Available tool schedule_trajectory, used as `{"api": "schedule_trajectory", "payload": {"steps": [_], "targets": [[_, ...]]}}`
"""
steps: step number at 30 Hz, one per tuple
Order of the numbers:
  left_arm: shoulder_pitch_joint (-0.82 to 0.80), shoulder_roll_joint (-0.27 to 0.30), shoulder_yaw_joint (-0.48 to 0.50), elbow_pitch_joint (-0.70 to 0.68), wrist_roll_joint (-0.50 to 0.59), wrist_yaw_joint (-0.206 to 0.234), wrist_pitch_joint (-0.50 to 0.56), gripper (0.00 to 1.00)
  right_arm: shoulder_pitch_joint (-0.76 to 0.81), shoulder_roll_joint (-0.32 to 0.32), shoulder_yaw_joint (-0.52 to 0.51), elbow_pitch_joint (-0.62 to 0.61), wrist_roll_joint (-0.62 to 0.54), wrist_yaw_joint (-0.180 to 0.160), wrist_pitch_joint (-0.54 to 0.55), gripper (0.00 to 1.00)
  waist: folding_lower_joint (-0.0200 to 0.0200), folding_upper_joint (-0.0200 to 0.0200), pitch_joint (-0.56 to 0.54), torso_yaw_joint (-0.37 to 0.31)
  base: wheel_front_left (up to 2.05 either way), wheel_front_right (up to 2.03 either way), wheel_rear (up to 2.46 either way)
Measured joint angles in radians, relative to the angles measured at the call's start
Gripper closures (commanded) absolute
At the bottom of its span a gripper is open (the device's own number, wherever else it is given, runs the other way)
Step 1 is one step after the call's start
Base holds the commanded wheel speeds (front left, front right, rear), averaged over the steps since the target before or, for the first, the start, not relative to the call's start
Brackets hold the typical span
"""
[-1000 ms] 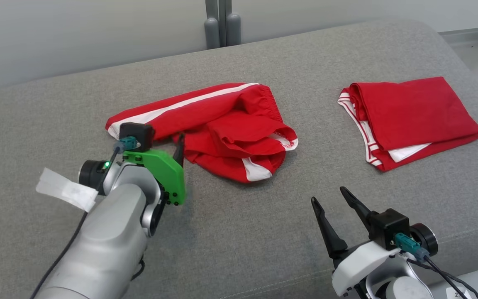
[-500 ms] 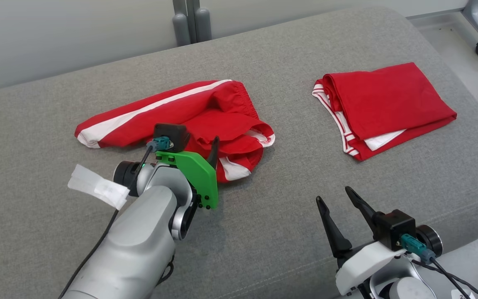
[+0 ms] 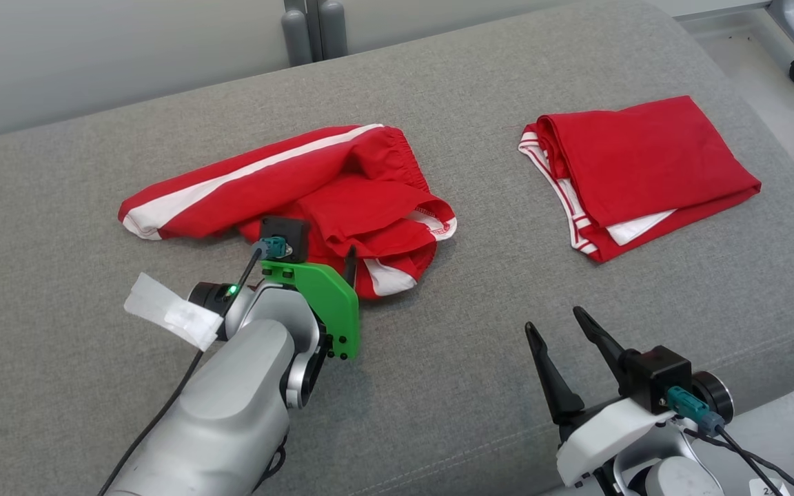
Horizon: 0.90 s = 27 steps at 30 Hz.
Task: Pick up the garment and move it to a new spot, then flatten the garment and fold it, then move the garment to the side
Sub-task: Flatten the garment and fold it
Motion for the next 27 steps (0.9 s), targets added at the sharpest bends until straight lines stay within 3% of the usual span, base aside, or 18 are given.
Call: {"api": "schedule_trajectory", "payload": {"steps": [1, 8, 16, 27], "targets": [[0.001, 0.0, 0.0, -0.005, 0.0, -0.006, -0.004, 1.0, 0.0, 0.0, 0.001, 0.001, 0.0, 0.0, 0.0, 0.0, 0.0, 0.0, 0.001, 0.001, 0.0, 0.0, 0.0], [0.003, 0.0, 0.001, -0.003, -0.009, -0.014, -0.007, 1.0, -0.007, 0.0, 0.005, 0.006, 0.0, 0.0, -0.003, 0.0, 0.0, 0.0, 0.004, 0.0, 0.0, 0.0, 0.0], [-0.005, 0.019, 0.028, 0.017, -0.017, 0.005, -0.044, 1.0, -0.01, 0.0, 0.0, 0.011, 0.0, 0.0, -0.005, 0.0, 0.0, 0.0, 0.002, 0.002, 0.0, 0.0, 0.0], [0.012, 0.213, 0.138, -0.076, -0.064, 0.074, -0.07, 1.0, 0.003, 0.0, -0.021, 0.006, -0.004, 0.0, -0.002, 0.0, 0.0, 0.0, -0.013, 0.049, 0.0, 0.0, 0.0]]}}
